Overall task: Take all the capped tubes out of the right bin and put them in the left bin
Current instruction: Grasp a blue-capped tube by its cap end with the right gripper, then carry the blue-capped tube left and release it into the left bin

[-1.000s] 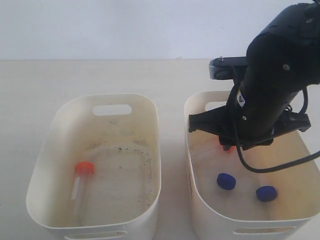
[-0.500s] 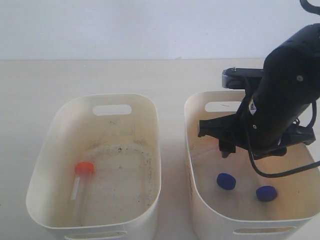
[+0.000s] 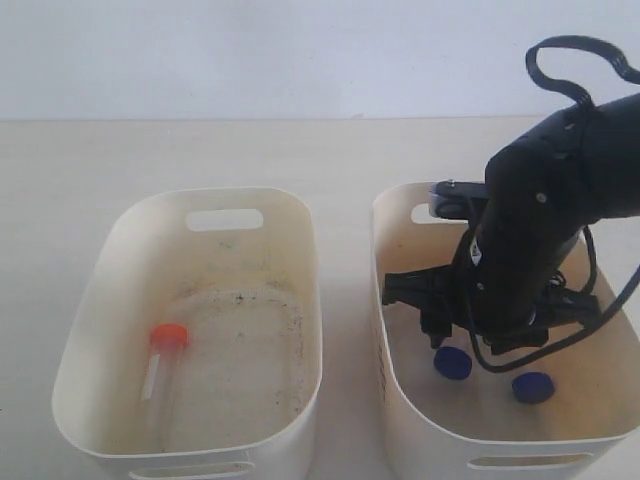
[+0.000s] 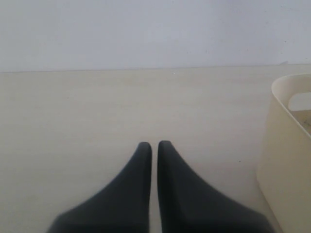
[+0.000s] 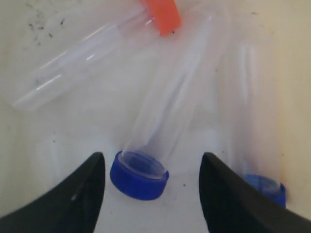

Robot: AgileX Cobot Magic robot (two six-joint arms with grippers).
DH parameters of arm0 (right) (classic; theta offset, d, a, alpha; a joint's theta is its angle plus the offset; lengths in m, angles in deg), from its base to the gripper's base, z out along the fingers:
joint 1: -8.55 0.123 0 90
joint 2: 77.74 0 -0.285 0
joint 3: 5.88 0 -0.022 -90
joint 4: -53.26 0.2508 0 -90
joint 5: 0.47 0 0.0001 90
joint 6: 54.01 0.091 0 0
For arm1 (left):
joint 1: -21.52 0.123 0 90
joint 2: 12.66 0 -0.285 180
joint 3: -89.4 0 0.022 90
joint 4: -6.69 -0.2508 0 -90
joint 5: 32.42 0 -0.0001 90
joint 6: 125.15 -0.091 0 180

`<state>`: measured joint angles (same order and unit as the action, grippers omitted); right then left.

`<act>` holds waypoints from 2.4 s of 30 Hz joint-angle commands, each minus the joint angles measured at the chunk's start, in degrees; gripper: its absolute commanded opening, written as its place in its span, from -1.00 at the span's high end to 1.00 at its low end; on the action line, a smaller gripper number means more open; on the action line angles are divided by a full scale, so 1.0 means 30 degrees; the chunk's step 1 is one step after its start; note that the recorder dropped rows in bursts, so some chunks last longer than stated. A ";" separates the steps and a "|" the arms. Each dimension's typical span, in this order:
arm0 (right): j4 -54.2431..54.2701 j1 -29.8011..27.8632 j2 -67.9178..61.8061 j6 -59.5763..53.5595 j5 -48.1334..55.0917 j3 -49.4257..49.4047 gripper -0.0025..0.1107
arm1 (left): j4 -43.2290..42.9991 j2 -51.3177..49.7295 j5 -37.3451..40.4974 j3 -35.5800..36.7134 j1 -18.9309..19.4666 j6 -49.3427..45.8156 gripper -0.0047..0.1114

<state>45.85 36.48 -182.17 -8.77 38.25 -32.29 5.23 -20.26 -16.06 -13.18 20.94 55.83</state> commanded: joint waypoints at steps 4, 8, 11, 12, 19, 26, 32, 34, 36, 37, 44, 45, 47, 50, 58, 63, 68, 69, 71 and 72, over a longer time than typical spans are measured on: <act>-0.0173 -0.0133 -0.0954 0.0419 -0.1206 -0.0056 -0.01 | 0.0121 -0.0060 -0.0168 -0.0069 0.0005 0.0166 0.84; -0.0173 -0.0133 -0.1975 0.0419 -0.1288 -0.0056 -0.01 | 0.0121 -0.0060 -0.0168 -0.0069 0.0005 0.0166 0.84; -0.0223 -0.0133 -0.2424 0.0419 -0.1572 -0.0056 -0.01 | 0.0121 -0.0060 -0.0168 -0.0069 0.0005 0.0166 0.84; -0.0223 -0.0133 -0.2474 0.0419 -0.1720 -0.0056 0.06 | 0.0121 -0.0060 -0.0168 -0.0069 0.0005 0.0166 0.84; -0.0261 -0.0133 -0.1542 0.0377 -0.1475 -0.0056 0.96 | 0.0121 -0.0060 -0.0168 -0.0069 0.0005 0.0166 0.84; -0.0329 -0.0133 0.1915 -0.0402 -0.0284 -0.0056 0.96 | 0.0121 -0.0060 -0.0168 -0.0069 0.0005 0.0166 0.84; -0.0329 -0.0133 0.5189 -0.1285 0.0157 -0.0056 0.96 | 0.0121 -0.0060 -0.0168 -0.0069 0.0005 0.0166 0.84; -0.0265 -0.0133 0.6051 -0.1637 0.0195 -0.0056 0.96 | 0.0121 -0.0060 -0.0168 -0.0069 0.0005 0.0166 0.84; -0.0111 0.0038 0.6927 -0.1947 0.0195 -0.0056 0.96 | 0.0121 -0.0060 -0.0168 -0.0069 0.0005 0.0166 0.84; -0.0111 0.0207 0.7332 -0.2127 0.0130 -0.0056 0.96 | 0.0121 -0.0060 -0.0168 -0.0069 0.0005 0.0166 0.84; 0.1014 0.2721 0.8720 -0.2354 -0.2694 -0.0056 0.96 | 0.0121 -0.0060 -0.0168 -0.0069 0.0005 0.0166 0.84; 0.1413 0.3380 0.8678 -0.2354 -0.3458 -0.0056 0.96 | 0.0121 -0.0060 -0.0168 -0.0069 0.0005 0.0166 0.84; 0.1854 0.4454 0.8404 -0.2449 -0.4945 -0.0056 0.96 | 0.0121 -0.0060 -0.0168 -0.0069 0.0005 0.0166 0.84; 0.1854 0.6090 0.7559 -0.2478 -0.7331 -0.0056 0.96 | 0.0121 -0.0060 -0.0168 -0.0069 0.0005 0.0166 0.84; 0.1816 0.7676 0.4264 -0.3420 -0.8937 -0.0017 0.89 | 0.0121 -0.0060 -0.0168 -0.0069 0.0005 0.0166 0.84; 0.1816 0.7654 0.3077 -0.3879 -0.9021 -0.0017 0.07 | 0.0121 -0.0060 -0.0168 -0.0069 0.0005 0.0166 0.84; 0.1774 0.7654 0.3196 -0.3959 -0.9025 0.0417 -0.34 | 0.0121 -0.0060 -0.0168 -0.0069 0.0005 0.0166 0.84; 0.1736 0.7654 0.3361 -0.4257 -0.8696 0.0723 -0.21 | 0.0121 -0.0060 -0.0168 -0.0069 0.0005 0.0166 0.84; 0.1674 0.7654 0.3801 -0.5669 -0.7776 0.1549 0.14 | 0.0121 -0.0060 -0.0168 -0.0069 0.0005 0.0166 0.84; 0.1674 0.7654 0.4023 -0.6484 -0.7237 0.2052 0.33 | 0.0121 -0.0060 -0.0168 -0.0069 0.0005 0.0166 0.84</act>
<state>51.39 59.32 -172.43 -23.15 13.45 -29.22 5.23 -20.26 -16.06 -13.18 20.94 55.83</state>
